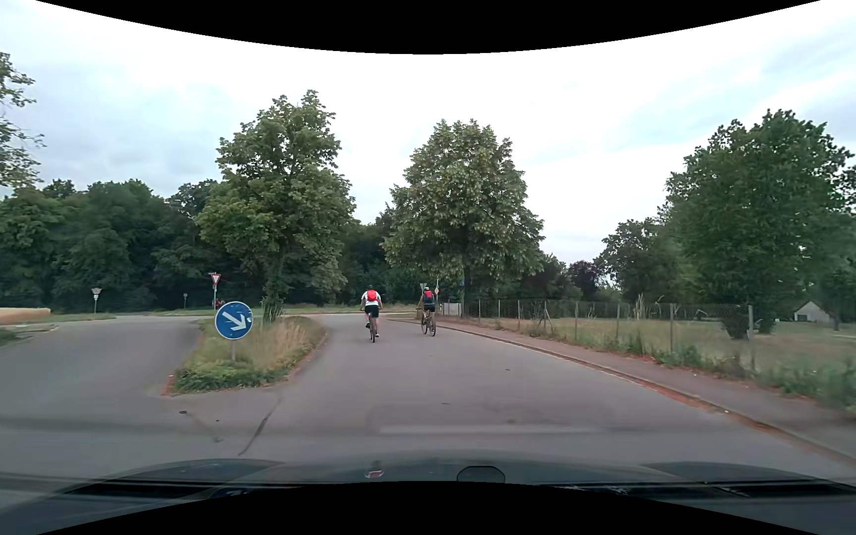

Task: Follow the waypoints while adhering to traffic rules and regulations

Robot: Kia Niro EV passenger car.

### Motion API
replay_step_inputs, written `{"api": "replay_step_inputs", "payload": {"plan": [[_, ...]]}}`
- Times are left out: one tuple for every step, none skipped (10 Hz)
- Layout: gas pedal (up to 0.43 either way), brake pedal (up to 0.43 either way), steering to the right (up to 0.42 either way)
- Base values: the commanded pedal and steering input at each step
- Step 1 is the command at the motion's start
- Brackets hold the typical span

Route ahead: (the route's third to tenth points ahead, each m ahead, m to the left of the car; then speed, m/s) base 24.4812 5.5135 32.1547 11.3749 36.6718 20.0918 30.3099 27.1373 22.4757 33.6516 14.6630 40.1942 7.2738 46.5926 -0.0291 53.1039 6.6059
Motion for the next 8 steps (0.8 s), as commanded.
{"api": "replay_step_inputs", "payload": {"plan": [[0.008,0.000,-0.047],[0.039,0.000,-0.047],[0.059,0.000,-0.048],[0.059,0.000,-0.049],[0.059,0.000,-0.049],[0.059,0.000,-0.049],[0.059,0.000,-0.050],[0.047,0.000,-0.050]]}}
